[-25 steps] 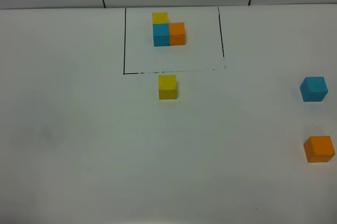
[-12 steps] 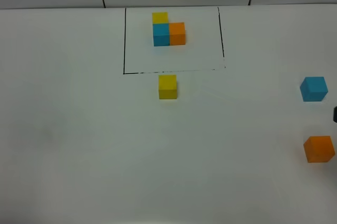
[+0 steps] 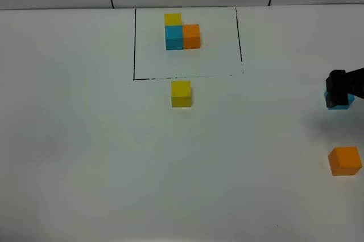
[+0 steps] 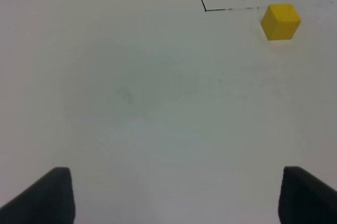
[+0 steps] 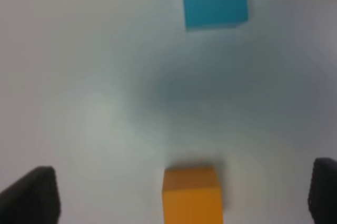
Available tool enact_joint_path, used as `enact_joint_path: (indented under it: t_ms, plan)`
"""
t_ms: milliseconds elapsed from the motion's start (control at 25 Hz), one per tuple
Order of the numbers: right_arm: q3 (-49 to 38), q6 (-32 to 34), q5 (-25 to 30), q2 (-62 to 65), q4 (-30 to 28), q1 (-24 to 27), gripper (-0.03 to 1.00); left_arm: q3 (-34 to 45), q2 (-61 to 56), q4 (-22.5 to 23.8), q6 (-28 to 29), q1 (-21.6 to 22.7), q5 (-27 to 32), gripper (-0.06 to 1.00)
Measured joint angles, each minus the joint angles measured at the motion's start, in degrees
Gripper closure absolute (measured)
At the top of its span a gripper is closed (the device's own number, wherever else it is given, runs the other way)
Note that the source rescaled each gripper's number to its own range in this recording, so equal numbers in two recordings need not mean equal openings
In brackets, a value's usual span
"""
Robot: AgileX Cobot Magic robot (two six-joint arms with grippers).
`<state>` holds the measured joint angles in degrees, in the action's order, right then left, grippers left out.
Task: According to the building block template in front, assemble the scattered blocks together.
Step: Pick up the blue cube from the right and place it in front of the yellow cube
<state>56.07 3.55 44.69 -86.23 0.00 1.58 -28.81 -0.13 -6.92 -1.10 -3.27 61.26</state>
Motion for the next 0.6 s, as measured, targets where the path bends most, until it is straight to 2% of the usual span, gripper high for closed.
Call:
enact_joint_path:
  t_ms: [120,240,600]
  plan:
    - [3.35,-1.98,-0.83,-5.43,0.85,1.54,-0.02,0.0,0.05,0.0,0.0,0.0,0.0,0.28]
    - [6.4,-3.55,-1.57,-11.21,1.26,3.07,-0.03,0.0,0.05,0.0,0.0,0.0,0.0,0.28]
    - [15.4,-13.53,-0.57,-24.22,3.52,6.26,-0.03,0.0,0.05,0.0,0.0,0.0,0.0,0.28]
